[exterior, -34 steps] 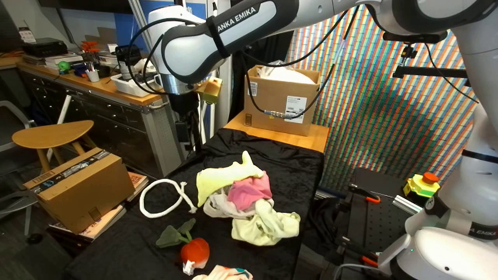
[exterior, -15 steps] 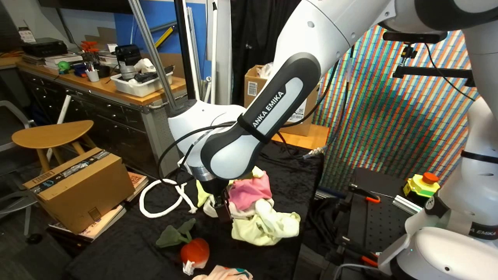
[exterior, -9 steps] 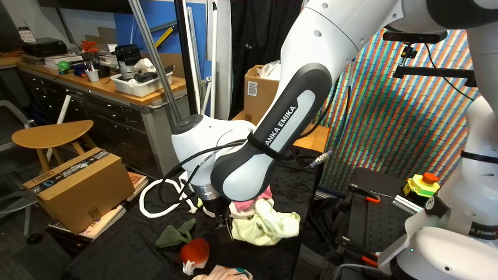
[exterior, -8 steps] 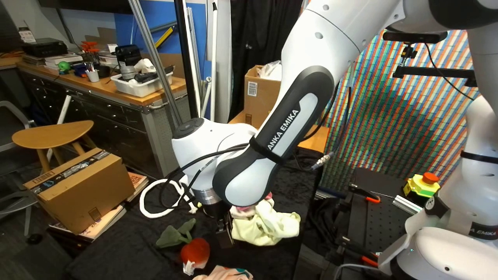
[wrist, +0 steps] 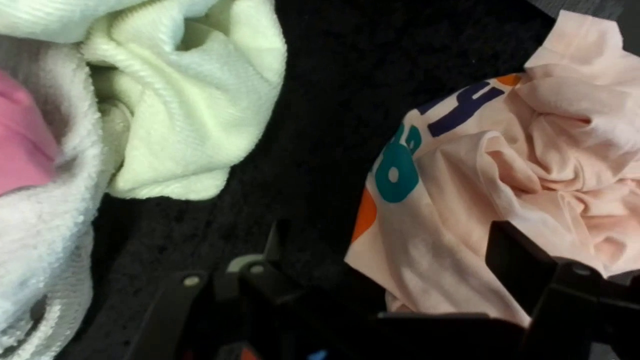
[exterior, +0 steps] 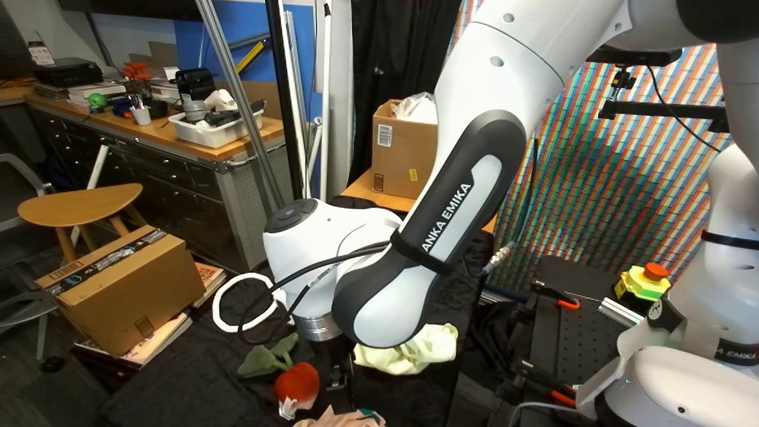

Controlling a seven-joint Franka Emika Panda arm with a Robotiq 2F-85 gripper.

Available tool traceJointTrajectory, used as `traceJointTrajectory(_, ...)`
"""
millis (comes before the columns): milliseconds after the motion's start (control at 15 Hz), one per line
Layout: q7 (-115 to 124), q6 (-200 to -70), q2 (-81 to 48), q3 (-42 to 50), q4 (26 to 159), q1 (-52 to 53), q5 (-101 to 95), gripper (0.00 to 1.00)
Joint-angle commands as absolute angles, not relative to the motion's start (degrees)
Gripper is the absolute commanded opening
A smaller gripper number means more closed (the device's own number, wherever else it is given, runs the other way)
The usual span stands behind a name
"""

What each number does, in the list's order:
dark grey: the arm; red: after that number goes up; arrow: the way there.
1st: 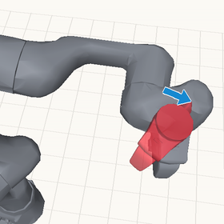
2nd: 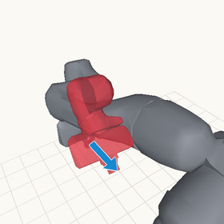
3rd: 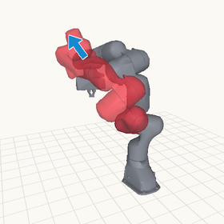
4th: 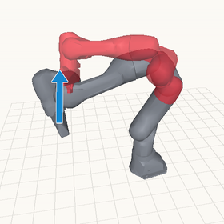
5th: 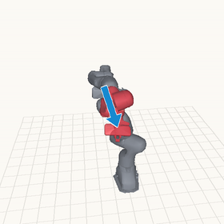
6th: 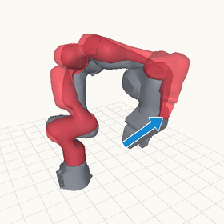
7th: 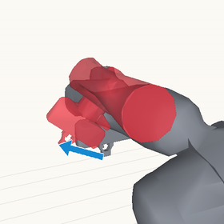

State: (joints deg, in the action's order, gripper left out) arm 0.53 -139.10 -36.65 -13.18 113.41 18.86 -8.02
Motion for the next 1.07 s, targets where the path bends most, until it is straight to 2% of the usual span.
traceJointTrajectory(0,2.7,-142.1,-35.5,-13.5,115.4,19.7,-6.0,1.00)
traceJointTrajectory(1000,8.5,-145.5,-40.5,-12.4,115.6,25.3,-7.2,1.00)
